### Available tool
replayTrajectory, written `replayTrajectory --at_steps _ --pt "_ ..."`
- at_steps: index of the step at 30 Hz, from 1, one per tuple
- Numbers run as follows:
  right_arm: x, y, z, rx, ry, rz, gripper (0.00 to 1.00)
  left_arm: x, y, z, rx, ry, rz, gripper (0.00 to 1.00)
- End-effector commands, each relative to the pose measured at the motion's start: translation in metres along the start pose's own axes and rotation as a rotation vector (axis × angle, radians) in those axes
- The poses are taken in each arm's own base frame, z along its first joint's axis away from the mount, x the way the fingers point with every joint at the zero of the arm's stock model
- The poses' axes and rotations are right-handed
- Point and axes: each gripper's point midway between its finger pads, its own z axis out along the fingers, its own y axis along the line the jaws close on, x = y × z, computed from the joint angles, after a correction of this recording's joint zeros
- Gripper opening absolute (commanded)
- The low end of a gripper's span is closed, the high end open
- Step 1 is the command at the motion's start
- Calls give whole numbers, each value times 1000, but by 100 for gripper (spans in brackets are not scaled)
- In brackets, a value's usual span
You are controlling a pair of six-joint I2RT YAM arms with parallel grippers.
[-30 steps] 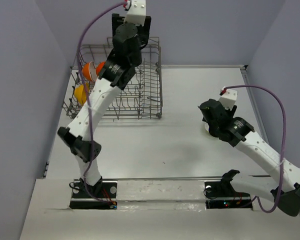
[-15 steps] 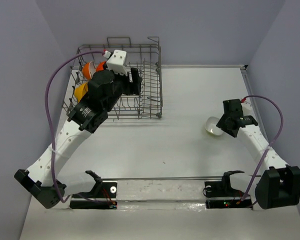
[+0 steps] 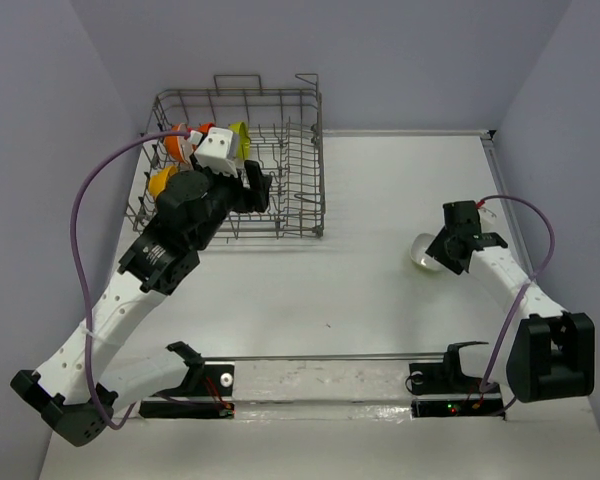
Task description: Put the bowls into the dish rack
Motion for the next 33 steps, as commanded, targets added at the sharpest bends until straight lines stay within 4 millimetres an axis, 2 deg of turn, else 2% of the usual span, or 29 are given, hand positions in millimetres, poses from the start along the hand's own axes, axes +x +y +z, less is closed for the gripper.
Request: replayTrajectory --at_steps 1,15,22,30,33 --pt "-6 0 0 -18 -30 36 53 -10 1 -4 2 -54 -15 80" --pt "-26 -33 6 68 -82 94 53 -1 -4 -3 34 -41 -4 80" --pt "-32 -25 19 50 -67 103 52 3 -7 0 46 -29 -4 80" --pt "-30 -13 32 17 -36 104 50 8 -7 1 47 -18 -5 80" --pt "-31 -11 36 16 -37 103 45 10 -8 2 52 -13 -4 80"
